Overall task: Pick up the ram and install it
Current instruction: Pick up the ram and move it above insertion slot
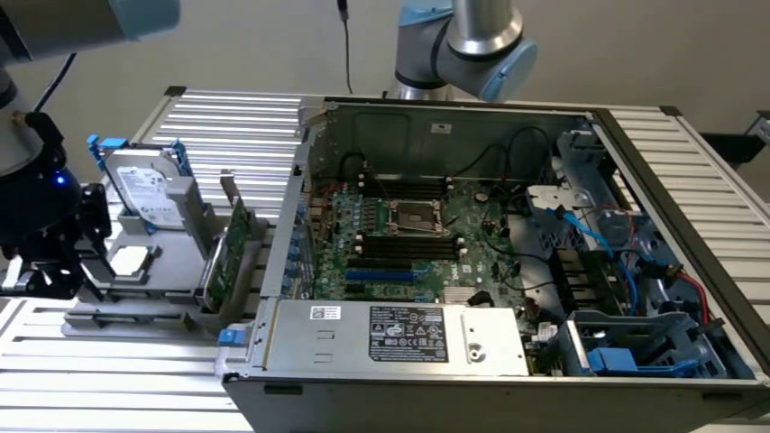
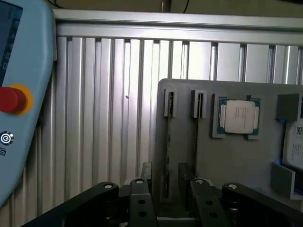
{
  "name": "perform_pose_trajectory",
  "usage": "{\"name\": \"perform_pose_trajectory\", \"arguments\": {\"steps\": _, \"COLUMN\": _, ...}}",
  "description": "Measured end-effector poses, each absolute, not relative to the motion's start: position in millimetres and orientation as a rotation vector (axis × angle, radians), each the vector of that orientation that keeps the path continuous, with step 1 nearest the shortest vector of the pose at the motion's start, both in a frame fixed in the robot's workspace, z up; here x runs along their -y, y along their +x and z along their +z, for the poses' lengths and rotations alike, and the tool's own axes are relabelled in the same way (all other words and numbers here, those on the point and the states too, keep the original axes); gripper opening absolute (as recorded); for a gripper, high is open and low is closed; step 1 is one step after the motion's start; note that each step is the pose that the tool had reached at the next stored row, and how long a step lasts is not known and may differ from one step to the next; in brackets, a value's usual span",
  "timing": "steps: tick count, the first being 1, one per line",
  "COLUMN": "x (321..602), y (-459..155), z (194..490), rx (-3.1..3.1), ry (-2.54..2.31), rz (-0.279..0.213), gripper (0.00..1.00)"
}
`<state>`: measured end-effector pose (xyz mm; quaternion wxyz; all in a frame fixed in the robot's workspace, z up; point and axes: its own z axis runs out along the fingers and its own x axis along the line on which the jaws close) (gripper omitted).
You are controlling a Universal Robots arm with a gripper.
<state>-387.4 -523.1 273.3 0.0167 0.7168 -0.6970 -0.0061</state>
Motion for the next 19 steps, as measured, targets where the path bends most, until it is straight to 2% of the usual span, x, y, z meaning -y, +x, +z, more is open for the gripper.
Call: {"name": "perform_pose_trajectory", "arguments": {"steps": 19, "x": 523, "y": -387, "z": 239, "rx": 2.135, "ry": 2.259, "rz": -0.018, "gripper": 0.36}}
